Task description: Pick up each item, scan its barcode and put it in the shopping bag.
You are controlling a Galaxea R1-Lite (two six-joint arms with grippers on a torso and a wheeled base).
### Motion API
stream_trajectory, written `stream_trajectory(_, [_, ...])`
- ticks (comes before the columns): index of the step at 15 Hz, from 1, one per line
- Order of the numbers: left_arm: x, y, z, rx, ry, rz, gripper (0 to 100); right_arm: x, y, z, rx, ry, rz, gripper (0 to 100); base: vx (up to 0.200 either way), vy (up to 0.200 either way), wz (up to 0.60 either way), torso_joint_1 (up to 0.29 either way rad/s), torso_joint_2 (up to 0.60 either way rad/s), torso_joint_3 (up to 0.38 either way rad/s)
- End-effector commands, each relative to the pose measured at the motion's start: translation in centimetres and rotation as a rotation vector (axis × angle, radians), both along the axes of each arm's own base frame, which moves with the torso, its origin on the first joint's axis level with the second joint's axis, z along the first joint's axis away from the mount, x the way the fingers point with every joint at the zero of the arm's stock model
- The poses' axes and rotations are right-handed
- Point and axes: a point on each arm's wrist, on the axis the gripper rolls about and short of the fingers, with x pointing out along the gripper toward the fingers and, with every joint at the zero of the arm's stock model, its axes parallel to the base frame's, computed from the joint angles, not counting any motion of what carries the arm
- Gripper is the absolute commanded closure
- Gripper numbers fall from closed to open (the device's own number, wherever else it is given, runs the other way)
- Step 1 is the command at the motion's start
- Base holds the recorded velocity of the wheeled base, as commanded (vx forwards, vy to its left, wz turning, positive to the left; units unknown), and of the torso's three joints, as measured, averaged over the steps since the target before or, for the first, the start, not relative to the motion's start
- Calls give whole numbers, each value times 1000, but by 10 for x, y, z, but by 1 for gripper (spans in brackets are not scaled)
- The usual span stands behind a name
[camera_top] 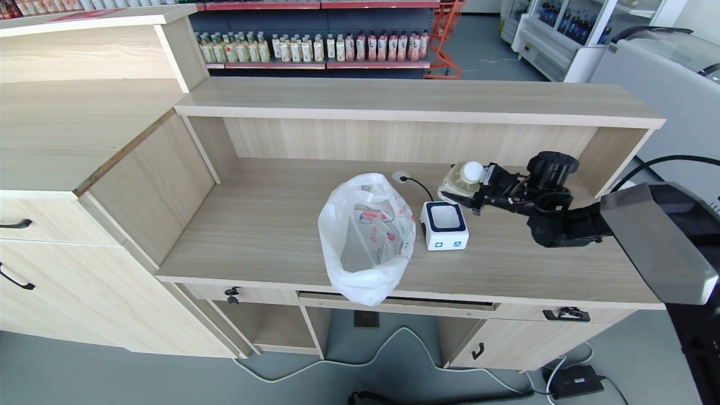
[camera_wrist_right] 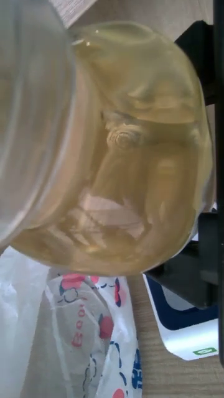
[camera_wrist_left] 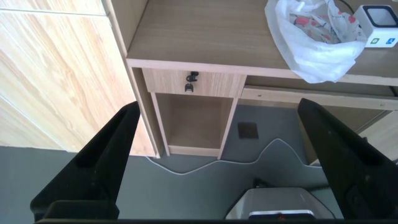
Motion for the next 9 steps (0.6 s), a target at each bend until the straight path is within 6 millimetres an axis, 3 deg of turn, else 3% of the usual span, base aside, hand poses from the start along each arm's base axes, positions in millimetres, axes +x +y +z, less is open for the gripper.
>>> stream_trajectory(1, [0,0,0,0,0,0,0,-45,-19,70,195,93,-132,100,0,0,0,0,0,0])
stream_trajectory(2, [0,0,0,0,0,0,0,-70,-28,94,363,180,-201,100,0,0,0,0,0,0])
stream_trajectory(4, [0,0,0,0,0,0,0,-112,-45,121,603,340,-312,100,0,0,0,0,0,0])
stream_trajectory(7, [0,0,0,0,0,0,0,-209,-91,117,729,744,-619,100,0,0,0,0,0,0])
stream_trajectory(9, [0,0,0,0,0,0,0,-242,-100,123,747,833,-709,100,0,0,0,0,0,0])
